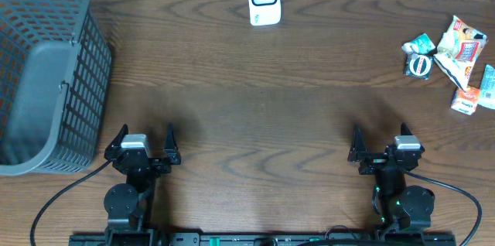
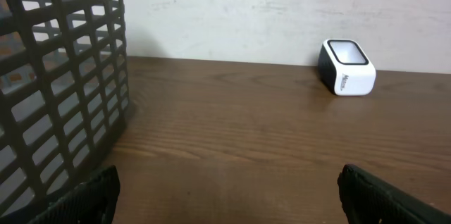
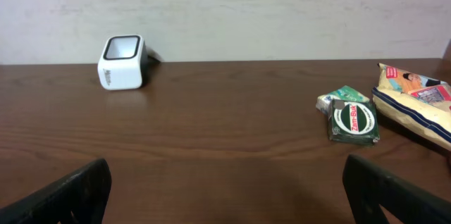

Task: Scan the item barcode

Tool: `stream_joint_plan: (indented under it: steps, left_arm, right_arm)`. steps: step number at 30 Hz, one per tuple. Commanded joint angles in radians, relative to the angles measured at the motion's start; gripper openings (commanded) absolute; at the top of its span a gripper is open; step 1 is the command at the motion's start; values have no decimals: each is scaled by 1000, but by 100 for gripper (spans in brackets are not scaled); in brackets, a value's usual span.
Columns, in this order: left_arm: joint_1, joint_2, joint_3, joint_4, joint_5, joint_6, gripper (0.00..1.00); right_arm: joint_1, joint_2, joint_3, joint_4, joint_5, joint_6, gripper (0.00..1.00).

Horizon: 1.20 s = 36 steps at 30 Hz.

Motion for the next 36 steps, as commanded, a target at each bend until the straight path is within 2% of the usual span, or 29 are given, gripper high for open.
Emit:
stream_joint_plan:
  steps: [1, 36]
  left_arm:
    - [5, -6, -8, -48, -9, -4, 98]
    - [5, -6, -8, -48, -10, -4, 98]
  right_arm:
    - [-8, -5, -1, -5, -6, 17, 99]
    - [-8, -5, -1, -5, -6, 17, 99]
